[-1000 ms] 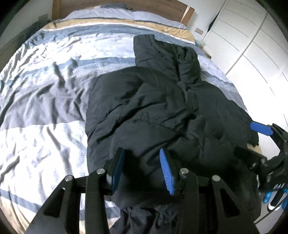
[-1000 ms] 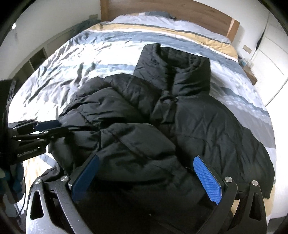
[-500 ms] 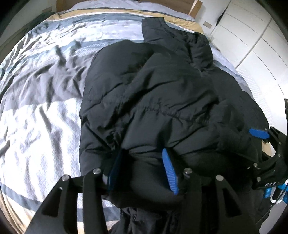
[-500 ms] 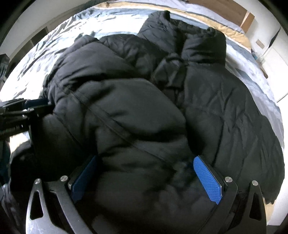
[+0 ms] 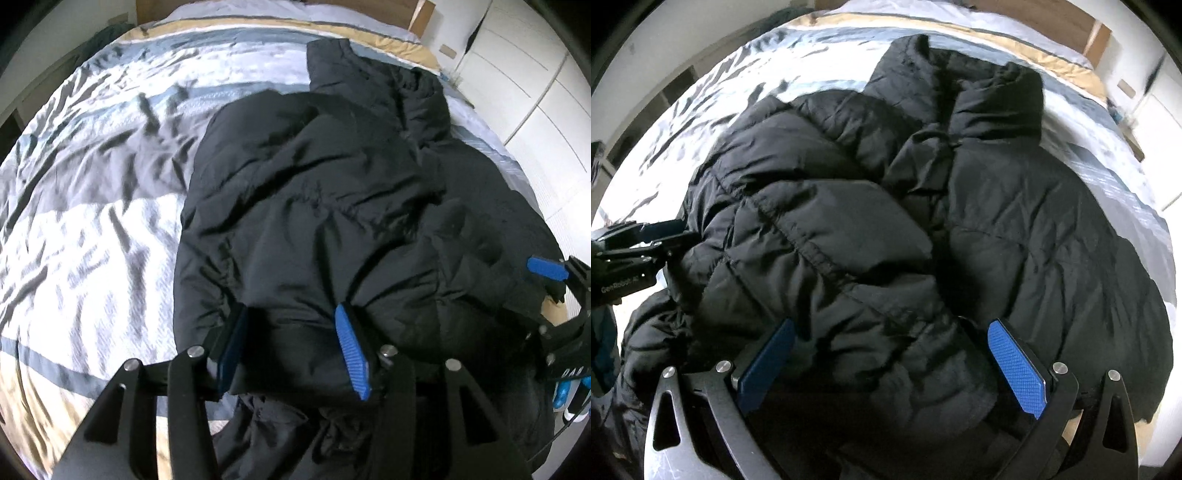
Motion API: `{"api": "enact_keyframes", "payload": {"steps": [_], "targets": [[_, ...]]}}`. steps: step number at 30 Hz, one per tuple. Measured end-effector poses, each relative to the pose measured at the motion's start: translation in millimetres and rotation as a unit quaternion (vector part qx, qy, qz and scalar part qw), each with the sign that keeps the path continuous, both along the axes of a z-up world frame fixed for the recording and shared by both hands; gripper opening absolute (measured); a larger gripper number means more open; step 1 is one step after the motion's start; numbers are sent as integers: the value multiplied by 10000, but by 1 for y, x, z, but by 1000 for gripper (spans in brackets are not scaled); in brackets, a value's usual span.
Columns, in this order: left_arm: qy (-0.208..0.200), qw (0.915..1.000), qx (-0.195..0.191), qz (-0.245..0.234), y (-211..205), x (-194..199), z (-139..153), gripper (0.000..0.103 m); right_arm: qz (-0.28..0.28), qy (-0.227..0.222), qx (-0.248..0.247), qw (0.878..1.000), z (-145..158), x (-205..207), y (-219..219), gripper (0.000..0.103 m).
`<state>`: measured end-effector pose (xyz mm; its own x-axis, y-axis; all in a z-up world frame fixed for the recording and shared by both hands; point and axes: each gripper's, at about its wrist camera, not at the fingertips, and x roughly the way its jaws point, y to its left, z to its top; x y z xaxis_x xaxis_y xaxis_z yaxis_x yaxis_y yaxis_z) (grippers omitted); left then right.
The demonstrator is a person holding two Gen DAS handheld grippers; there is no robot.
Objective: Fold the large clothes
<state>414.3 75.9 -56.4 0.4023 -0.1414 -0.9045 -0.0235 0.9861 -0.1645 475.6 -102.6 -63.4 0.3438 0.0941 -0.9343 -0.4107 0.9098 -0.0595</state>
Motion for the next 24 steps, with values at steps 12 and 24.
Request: {"api": "enact_keyframes", "payload": {"steps": [12,24], "targets": [[49,9988,3,486,2,-13,12,55,-128,159,14,9998,-5,2,-38,102],[-2,9952,-169,959,-12,-29,42,64,-1995,18,489,9787,9,21,-197,102]]}}
